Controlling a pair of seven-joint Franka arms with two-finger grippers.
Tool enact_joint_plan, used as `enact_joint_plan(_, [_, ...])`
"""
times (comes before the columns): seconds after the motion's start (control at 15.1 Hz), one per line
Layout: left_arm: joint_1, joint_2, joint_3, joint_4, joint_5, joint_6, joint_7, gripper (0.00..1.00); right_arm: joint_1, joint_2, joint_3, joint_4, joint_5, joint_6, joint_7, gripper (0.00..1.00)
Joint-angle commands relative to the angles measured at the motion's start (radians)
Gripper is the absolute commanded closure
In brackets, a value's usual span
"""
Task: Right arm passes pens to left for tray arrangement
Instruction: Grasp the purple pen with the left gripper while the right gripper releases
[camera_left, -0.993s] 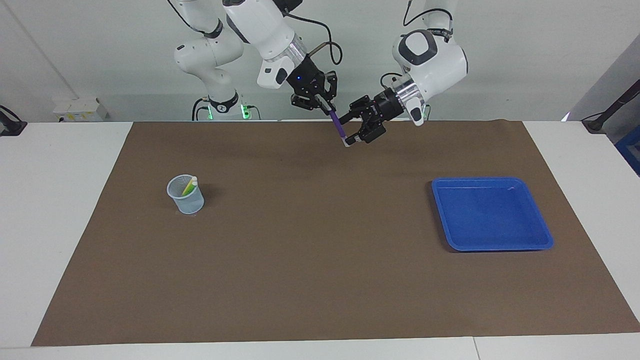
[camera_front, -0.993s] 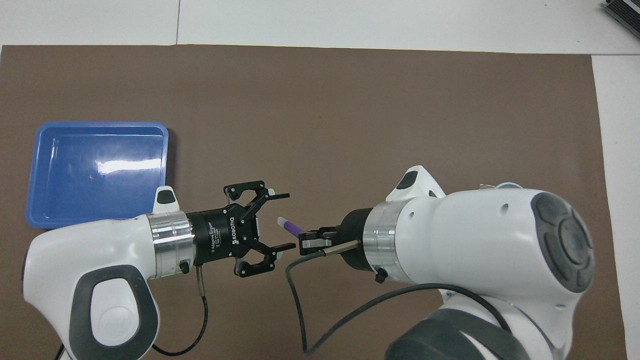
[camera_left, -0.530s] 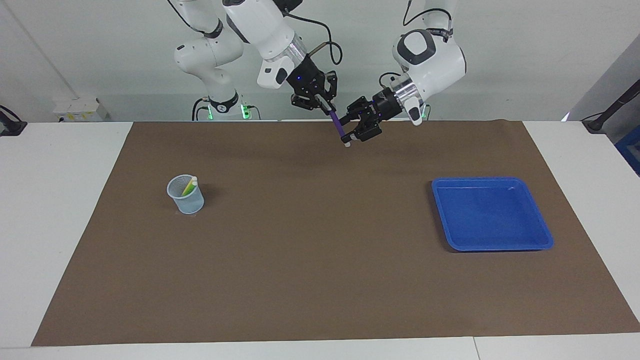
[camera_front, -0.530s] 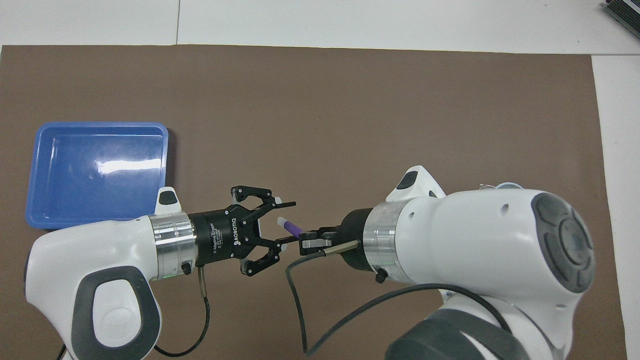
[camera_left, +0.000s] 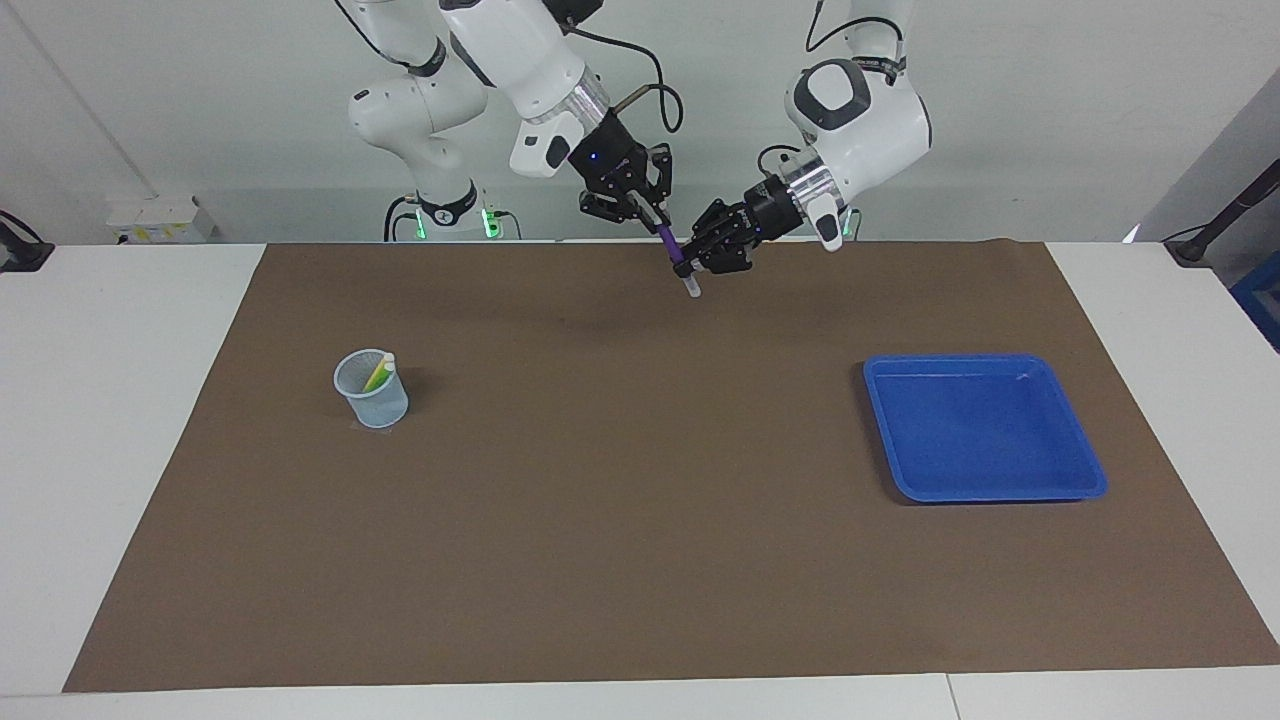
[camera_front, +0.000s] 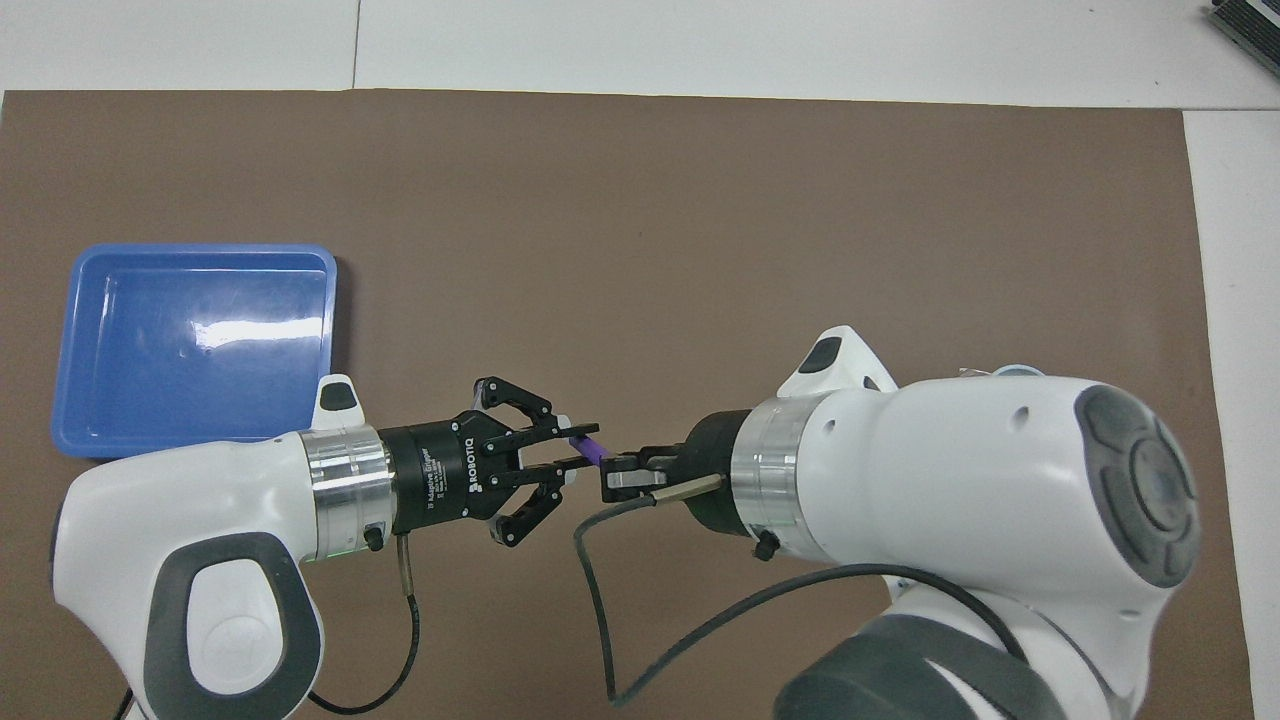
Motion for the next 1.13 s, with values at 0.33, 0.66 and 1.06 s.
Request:
enact_joint_plan(0.33, [-0.018, -0.006, 0.016, 0.003, -0.022, 0.024, -0.011, 1.0, -0.001, -0.018, 0.003, -0.022, 0.013, -0.016, -0.015, 1.0])
enact_joint_plan(0.66, [-0.015, -0.006, 0.018, 0.005, -0.021, 0.02, -0.011, 1.0, -0.012, -0.017, 0.002, -0.024, 0.012, -0.017, -0.035, 0.0])
enact_joint_plan(1.06, [-0.006, -0.006, 0.019, 0.003, -0.004, 0.012, 0.028, 1.0, -0.07, -0.021, -0.001, -0.028, -0.199, -0.106, -0.111, 0.0])
